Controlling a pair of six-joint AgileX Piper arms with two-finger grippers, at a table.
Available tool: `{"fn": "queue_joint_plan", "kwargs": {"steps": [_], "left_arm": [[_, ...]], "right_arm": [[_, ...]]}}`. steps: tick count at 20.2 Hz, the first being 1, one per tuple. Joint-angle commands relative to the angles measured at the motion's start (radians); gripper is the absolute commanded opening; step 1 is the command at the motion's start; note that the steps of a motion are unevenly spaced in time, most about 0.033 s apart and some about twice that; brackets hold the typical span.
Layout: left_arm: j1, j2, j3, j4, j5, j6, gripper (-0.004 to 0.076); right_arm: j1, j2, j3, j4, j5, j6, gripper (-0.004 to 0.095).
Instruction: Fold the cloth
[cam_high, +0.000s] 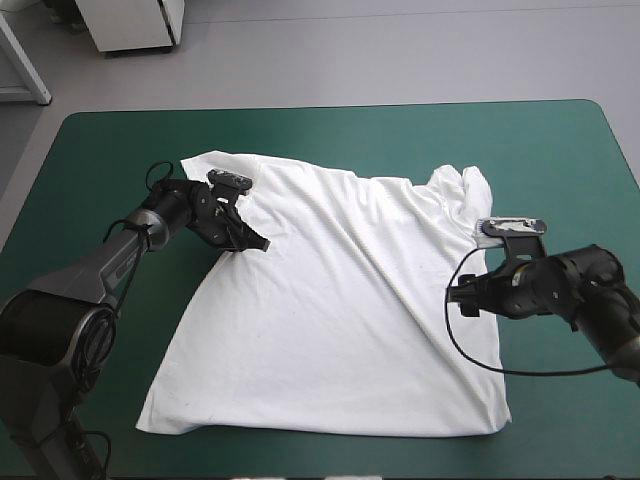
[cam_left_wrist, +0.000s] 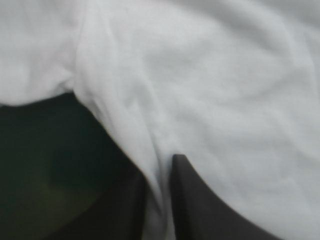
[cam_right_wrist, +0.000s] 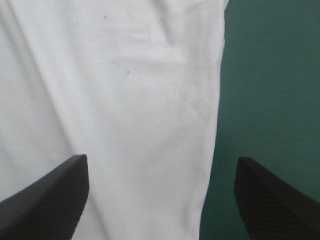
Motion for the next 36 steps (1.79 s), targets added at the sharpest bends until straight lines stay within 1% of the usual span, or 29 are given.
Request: {"fn": "queue_joint_plan", "kwargs": {"steps": [1, 2, 3, 4, 6, 8, 9, 11, 12, 13, 14, 15, 16, 20, 26, 28, 29, 32, 33, 34, 36], "left_arm": [[-0.004, -0.002, -0.001, 0.021, 0.039, -0.007, -0.0003], [-0.004, -0.002, -0.001, 0.021, 0.046, -0.003, -0.0003], [-0.004, -0.002, -0.001, 0.021, 0.052, 0.01, -0.0003], [-0.002, -0.002, -0.001, 0.021, 0.061, 0.01, -0.0003], [-0.002, -0.002, -0.001, 0.021, 0.072, 0.01, -0.0003], [-0.002, -0.002, -0.001, 0.017, 0.074, 0.01, -0.0003], [-0.002, -0.002, -0.001, 0.014, 0.072, 0.01, -0.0003], [-0.002, -0.002, -0.001, 0.014, 0.064, -0.002, -0.0003], [-0.002, -0.002, -0.001, 0.014, 0.061, -0.002, -0.0003], [-0.002, -0.002, -0.001, 0.014, 0.059, -0.002, -0.0003], [-0.002, -0.004, -0.001, 0.019, 0.055, -0.01, -0.0003], [-0.002, -0.007, -0.003, 0.02, 0.052, -0.018, -0.0003], [-0.002, -0.017, -0.007, 0.026, 0.047, -0.027, -0.0003], [-0.002, -0.101, -0.066, 0.117, 0.059, -0.113, -0.0004], [-0.002, -0.321, -0.316, 0.155, 0.179, -0.118, -0.0005], [-0.002, -0.411, -0.441, 0.174, 0.206, -0.118, -0.0009], [-0.002, -0.427, -0.463, 0.181, 0.211, -0.118, -0.0009], [-0.002, -0.505, -0.552, 0.21, 0.213, -0.125, -0.0009], [-0.002, -0.516, -0.558, 0.226, 0.212, -0.125, -0.0009], [-0.002, -0.535, -0.569, 0.285, 0.204, -0.158, -0.0009], [-0.002, -0.551, -0.569, 0.35, 0.206, -0.203, -0.0009]], "right_arm": [[-0.003, 0.08, -0.061, -0.026, -0.107, -0.003, 0.074], [-0.006, 0.147, -0.084, -0.051, -0.131, -0.001, 0.074], [-0.007, 0.186, -0.099, -0.062, -0.13, 0.009, 0.074], [-0.031, 0.262, -0.128, -0.052, -0.126, 0.015, 0.074], [-0.071, 0.353, -0.169, -0.04, -0.128, 0.013, 0.0739], [-0.086, 0.428, -0.202, -0.008, -0.128, -0.033, 0.073], [-0.086, 0.451, -0.213, 0.007, -0.128, -0.051, 0.0716], [-0.084, 0.513, -0.233, 0.06, -0.129, -0.083, 0.062], [-0.084, 0.529, -0.235, 0.075, -0.137, -0.083, 0.0545], [-0.084, 0.538, -0.235, 0.084, -0.147, -0.083, 0.044], [-0.084, 0.539, -0.235, 0.084, -0.164, -0.083, 0.0309], [-0.084, 0.539, -0.235, 0.084, -0.176, -0.093, 0.0158], [-0.084, 0.529, -0.239, 0.075, -0.186, -0.105, -0.0015], [-0.084, 0.459, -0.316, 0.057, -0.129, -0.109, -0.0019], [-0.084, 0.266, -0.532, 0.045, -0.015, -0.101, -0.0019], [-0.084, 0.2, -0.664, 0.043, 0.008, -0.11, -0.0019], [-0.084, 0.19, -0.696, 0.043, 0.009, -0.114, -0.0019], [-0.084, 0.181, -0.92, 0.039, 0.011, -0.164, -0.0019], [-0.084, 0.183, -0.953, 0.039, 0.011, -0.166, -0.0019], [-0.084, 0.19, -1.026, 0.039, 0.013, -0.166, -0.0019], [-0.084, 0.191, -1.079, 0.039, 0.029, -0.166, -0.0019]]}}
